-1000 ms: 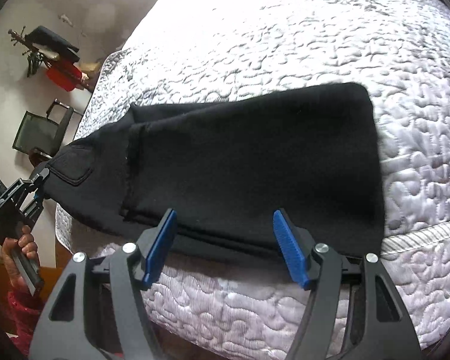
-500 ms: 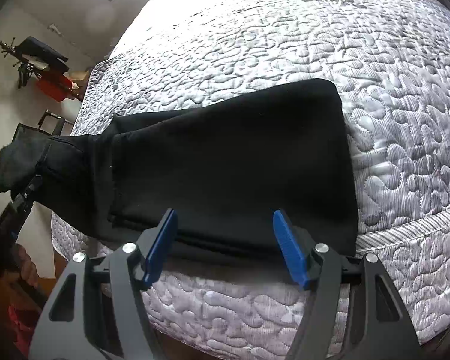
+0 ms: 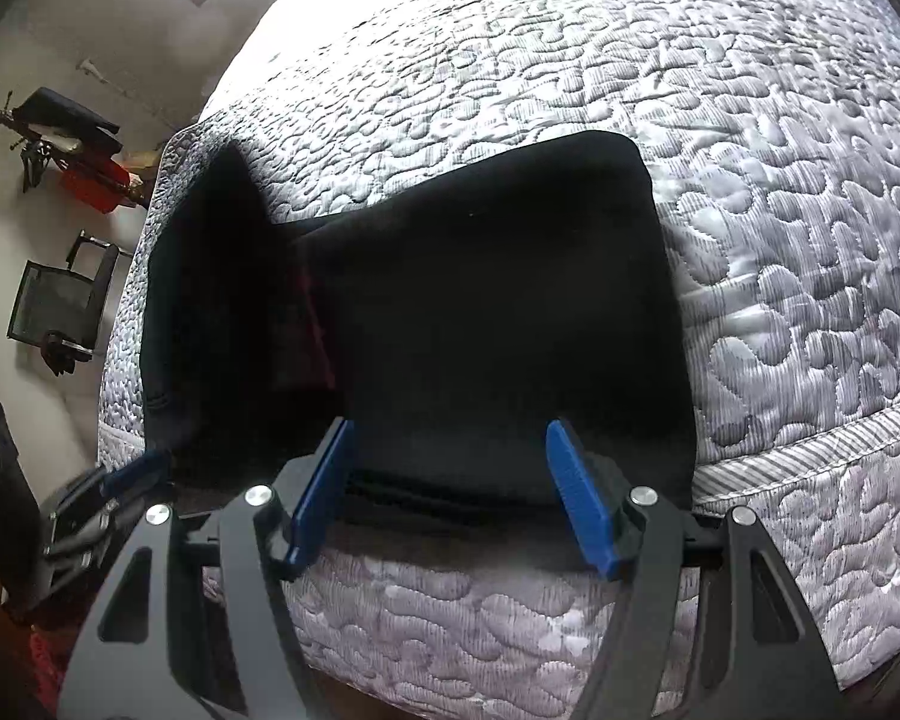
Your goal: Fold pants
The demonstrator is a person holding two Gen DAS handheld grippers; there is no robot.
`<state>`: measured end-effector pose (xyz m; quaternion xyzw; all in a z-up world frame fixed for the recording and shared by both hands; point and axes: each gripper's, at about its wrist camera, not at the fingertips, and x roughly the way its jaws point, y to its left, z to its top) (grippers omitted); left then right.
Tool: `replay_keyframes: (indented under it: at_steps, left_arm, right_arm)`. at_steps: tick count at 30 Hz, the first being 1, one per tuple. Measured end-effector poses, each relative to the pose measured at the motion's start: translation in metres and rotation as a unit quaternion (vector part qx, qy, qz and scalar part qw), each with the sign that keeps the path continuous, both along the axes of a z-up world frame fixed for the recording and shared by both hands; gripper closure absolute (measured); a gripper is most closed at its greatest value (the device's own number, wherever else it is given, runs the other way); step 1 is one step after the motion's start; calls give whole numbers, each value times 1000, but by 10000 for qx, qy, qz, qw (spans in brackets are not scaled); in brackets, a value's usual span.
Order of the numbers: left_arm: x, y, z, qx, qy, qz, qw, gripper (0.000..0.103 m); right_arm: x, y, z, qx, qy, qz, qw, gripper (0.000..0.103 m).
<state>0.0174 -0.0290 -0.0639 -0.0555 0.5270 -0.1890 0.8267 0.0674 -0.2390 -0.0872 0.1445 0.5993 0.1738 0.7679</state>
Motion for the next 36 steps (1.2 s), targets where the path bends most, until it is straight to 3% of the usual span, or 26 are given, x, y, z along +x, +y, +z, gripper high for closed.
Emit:
replay_keyframes:
  at_steps: [2,6,9,13,18,22,27,31,36]
  left_arm:
    - [-3,13,9,-68,-113,167,9998,43]
    - [-6,48,27,-189,-398,724,9964,34]
    - [4,71,21,-55,-363,1209,9920,33]
    - [17,73,-18,439,131,1415,9889,33]
    - [12,61,-20,905,11,1302,9874,30]
    - [20,71,-7,629,132,1665,9839,29]
    - [28,81,1,543,141,1878,9806,24]
    - [32,86,1,487,164,1879,9808,23]
    - [31,96,-1,380,249,2019,9784,22]
  right_arm:
    - [0,1,0,-9,-4,22,10000,36]
    - [0,4,3,-69,-54,73,9999,36]
    - [1,12,1,-368,-37,196,9991,35]
    - [2,25,-13,-816,-19,486,9955,32]
    - [6,31,-3,-873,60,553,9946,31]
    - [9,43,27,-655,-119,752,9949,18]
    - [23,75,48,-759,-125,971,9923,13]
    - [40,95,33,-865,114,993,9912,13]
    - [51,108,-6,-275,758,1011,9916,11]
